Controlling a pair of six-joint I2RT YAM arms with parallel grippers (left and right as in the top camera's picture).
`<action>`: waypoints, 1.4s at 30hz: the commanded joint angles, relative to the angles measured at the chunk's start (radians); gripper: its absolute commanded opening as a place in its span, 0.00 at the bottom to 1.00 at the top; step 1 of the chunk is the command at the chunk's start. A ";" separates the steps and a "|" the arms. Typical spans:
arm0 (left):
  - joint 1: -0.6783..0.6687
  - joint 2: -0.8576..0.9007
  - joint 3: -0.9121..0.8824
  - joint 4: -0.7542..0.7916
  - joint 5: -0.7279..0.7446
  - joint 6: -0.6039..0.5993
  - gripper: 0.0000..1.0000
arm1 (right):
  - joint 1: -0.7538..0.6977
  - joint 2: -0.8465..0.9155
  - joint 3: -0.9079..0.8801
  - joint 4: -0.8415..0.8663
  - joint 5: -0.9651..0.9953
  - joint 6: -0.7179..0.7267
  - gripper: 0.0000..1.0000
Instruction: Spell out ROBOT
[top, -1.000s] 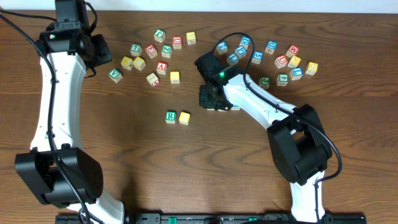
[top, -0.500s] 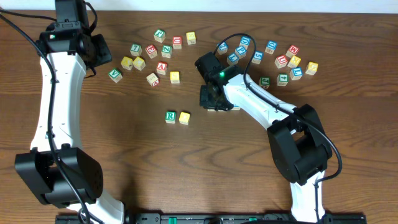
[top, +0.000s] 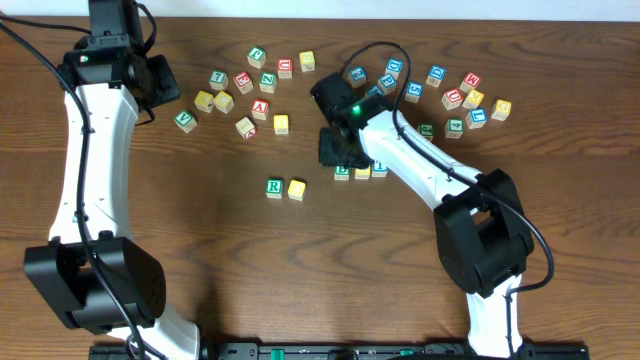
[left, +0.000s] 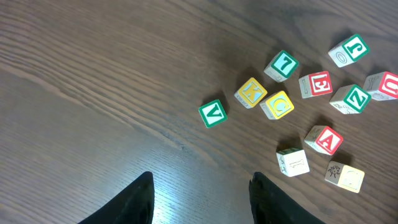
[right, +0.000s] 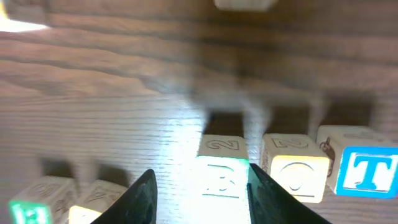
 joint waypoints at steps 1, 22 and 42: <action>0.002 -0.012 -0.008 -0.003 -0.010 0.016 0.49 | 0.001 0.002 0.044 -0.002 -0.057 -0.096 0.42; 0.002 -0.012 -0.008 -0.003 -0.010 0.017 0.48 | 0.150 0.045 -0.023 0.088 -0.114 0.005 0.46; 0.002 -0.012 -0.008 -0.003 -0.010 0.016 0.49 | 0.161 0.081 -0.023 0.082 -0.124 0.005 0.41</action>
